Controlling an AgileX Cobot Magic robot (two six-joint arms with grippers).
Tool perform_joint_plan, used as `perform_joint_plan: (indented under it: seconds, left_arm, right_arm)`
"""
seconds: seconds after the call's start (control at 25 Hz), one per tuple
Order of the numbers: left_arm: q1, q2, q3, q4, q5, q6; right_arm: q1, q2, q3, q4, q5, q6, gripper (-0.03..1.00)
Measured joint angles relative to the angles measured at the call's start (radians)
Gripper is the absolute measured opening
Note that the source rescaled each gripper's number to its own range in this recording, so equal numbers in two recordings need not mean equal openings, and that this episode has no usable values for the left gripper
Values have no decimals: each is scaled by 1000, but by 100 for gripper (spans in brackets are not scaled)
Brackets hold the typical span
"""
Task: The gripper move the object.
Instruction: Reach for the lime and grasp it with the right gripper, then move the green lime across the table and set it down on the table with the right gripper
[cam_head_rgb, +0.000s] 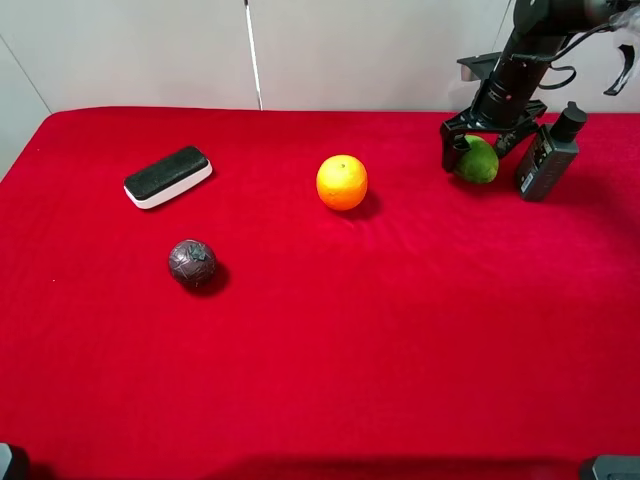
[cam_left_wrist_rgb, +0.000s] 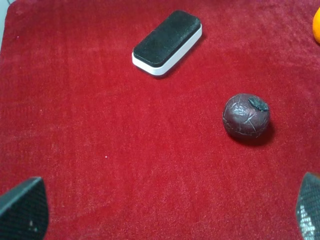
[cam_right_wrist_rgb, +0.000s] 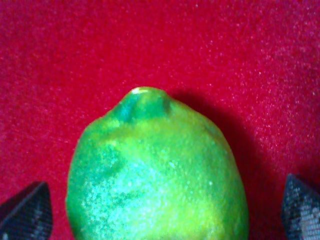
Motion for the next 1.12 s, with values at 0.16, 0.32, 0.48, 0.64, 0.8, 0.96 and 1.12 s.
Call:
perform_joint_plan:
  seconds: [0.16, 0.32, 0.48, 0.64, 0.8, 0.96, 1.12]
  left_arm:
    - [0, 0, 0, 0, 0, 0]
    - [0, 0, 0, 0, 0, 0]
    - [0, 0, 0, 0, 0, 0]
    - [0, 0, 0, 0, 0, 0]
    - [0, 0, 0, 0, 0, 0]
    - [0, 0, 0, 0, 0, 0]
    - [0, 0, 0, 0, 0, 0]
  right_arm:
    - [0, 9, -1, -4, -8, -4, 100]
    - [0, 21, -1, -4, -9, -4, 100]
    - [0, 22, -1, -4, -9, -4, 96]
    - [0, 22, -1, -4, -9, -5, 23]
    - [0, 22, -1, -4, -9, -5, 0]
    - [0, 22, -3, -4, -5, -5, 0]
    - [0, 22, -37, -4, 35, -5, 0]
